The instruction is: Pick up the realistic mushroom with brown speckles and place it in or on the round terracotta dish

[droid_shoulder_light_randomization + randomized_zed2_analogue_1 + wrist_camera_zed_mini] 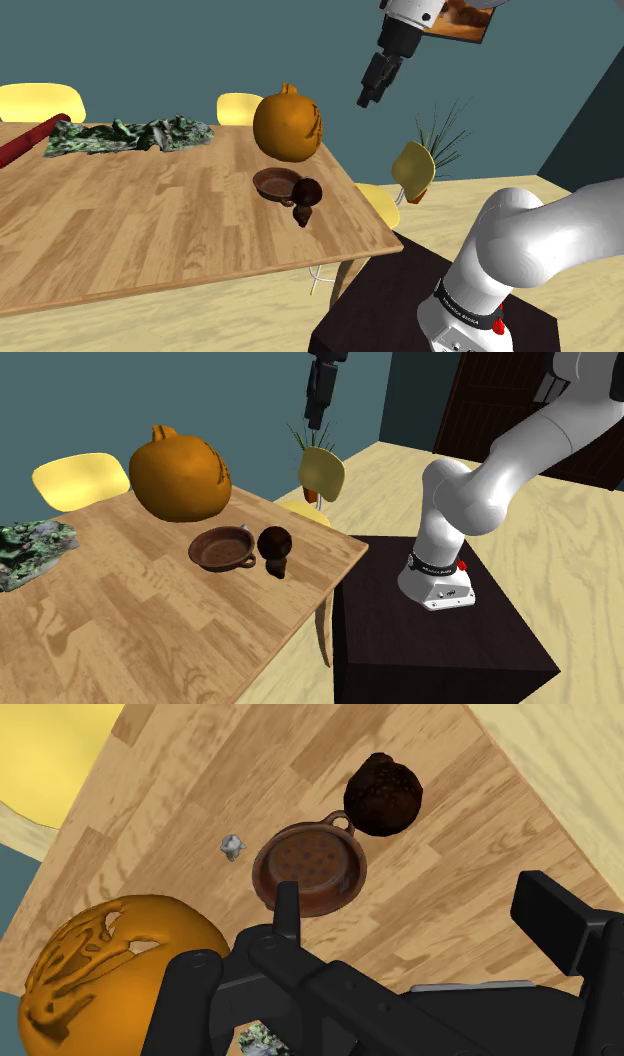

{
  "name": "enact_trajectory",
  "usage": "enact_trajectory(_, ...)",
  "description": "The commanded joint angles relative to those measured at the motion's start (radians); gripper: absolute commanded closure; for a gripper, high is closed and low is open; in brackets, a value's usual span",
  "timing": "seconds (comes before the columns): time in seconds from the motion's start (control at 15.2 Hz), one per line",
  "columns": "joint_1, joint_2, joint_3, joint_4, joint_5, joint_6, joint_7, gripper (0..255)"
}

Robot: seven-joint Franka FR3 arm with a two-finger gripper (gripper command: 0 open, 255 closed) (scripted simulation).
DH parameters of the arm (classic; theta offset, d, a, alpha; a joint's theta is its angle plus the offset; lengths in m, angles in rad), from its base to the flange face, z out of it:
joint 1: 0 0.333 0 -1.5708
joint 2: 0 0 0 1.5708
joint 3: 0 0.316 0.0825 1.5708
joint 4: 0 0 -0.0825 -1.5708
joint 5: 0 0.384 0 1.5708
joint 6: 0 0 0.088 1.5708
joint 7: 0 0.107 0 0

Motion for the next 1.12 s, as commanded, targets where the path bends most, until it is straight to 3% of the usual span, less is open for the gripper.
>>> enact_trajectory(0.0, 0.000, 0.000, 0.000, 0.000, 0.000, 0.000, 0.000, 0)
enact_trajectory(1.06, -0.095, 0.363, 0.088, -0.202, 0.252, 0.441, 0.502, 0)
